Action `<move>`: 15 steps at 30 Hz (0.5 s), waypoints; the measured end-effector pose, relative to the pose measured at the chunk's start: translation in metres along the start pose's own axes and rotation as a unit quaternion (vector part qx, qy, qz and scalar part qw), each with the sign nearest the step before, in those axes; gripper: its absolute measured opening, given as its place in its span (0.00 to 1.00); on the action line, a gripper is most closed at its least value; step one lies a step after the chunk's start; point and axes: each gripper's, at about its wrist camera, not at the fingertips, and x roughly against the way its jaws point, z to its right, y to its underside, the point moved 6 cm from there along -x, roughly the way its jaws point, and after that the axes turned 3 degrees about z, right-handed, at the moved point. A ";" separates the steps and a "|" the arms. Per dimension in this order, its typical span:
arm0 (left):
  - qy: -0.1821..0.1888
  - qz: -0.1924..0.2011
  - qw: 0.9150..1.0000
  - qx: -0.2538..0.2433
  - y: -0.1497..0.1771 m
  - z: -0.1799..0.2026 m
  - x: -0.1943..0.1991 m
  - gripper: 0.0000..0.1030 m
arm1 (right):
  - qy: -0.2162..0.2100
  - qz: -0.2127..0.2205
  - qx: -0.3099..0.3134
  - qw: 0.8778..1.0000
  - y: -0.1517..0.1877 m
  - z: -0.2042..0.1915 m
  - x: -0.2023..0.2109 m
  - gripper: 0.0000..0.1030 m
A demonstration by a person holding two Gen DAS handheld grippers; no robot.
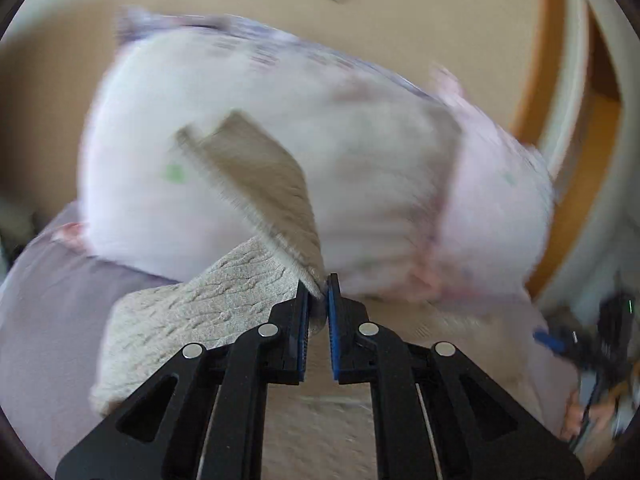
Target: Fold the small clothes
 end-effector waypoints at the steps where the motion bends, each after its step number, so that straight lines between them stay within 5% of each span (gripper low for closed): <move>1: 0.026 -0.035 0.998 -0.046 0.021 0.037 -0.022 0.08 | 0.003 -0.012 -0.013 1.000 0.003 0.006 -0.007 0.74; 3: 0.068 -0.113 0.984 -0.119 0.068 0.095 -0.054 0.08 | 0.018 -0.039 -0.035 0.998 0.011 0.021 -0.018 0.74; 5: 0.100 -0.154 0.973 -0.138 0.099 0.117 -0.059 0.08 | 0.036 -0.057 -0.060 0.996 0.015 0.041 -0.021 0.67; 8: 0.110 -0.142 0.979 -0.092 0.100 0.096 -0.034 0.10 | 0.065 -0.068 -0.086 0.992 0.018 0.067 -0.020 0.52; 12: 0.041 -0.103 0.994 -0.013 0.091 0.022 0.018 0.41 | 0.045 -0.120 -0.084 0.988 0.035 0.067 -0.033 0.39; 15: -0.012 -0.106 0.994 0.026 0.102 -0.022 0.050 0.47 | 0.053 -0.144 -0.027 0.988 0.050 0.049 -0.039 0.39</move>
